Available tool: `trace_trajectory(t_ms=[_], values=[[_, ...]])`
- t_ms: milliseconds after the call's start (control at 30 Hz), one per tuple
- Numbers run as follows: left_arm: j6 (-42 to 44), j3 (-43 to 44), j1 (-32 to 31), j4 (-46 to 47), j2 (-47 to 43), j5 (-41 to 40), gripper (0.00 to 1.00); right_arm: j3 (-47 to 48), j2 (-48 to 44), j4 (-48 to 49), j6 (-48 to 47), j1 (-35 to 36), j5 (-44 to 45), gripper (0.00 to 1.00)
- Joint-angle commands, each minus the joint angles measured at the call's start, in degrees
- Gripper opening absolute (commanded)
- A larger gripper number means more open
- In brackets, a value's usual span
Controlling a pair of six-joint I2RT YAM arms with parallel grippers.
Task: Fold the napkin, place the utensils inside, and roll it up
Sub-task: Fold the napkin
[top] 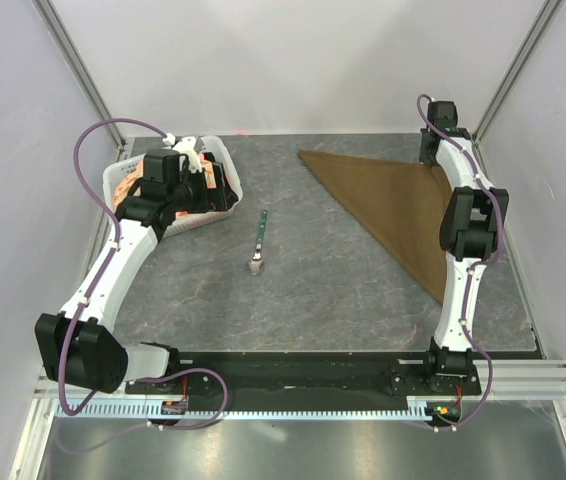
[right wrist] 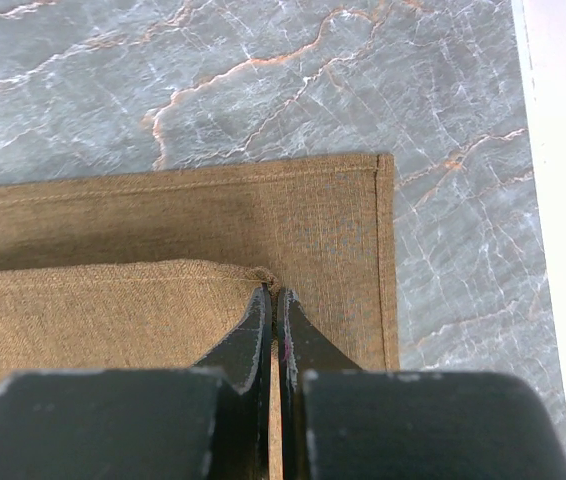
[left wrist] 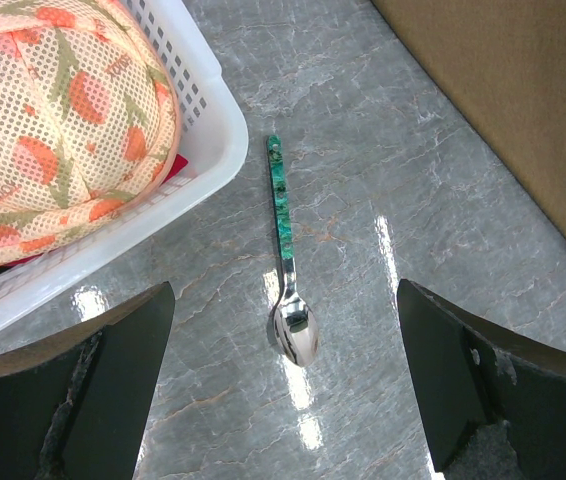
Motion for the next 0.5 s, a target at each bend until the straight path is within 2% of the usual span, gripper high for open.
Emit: trace_trajectory(t_ms=[0,467], values=[[-0.8,0.2,0.3,2.3,-0.2,1.3,1.0,4.1,1.7,0.1,-0.1,-0.6,1.5,0.0],[-0.7,0.2,0.3,2.3,0.3,1.3,1.0,5.7,2.4,0.9,0.9,-2.1,1.5,0.0]])
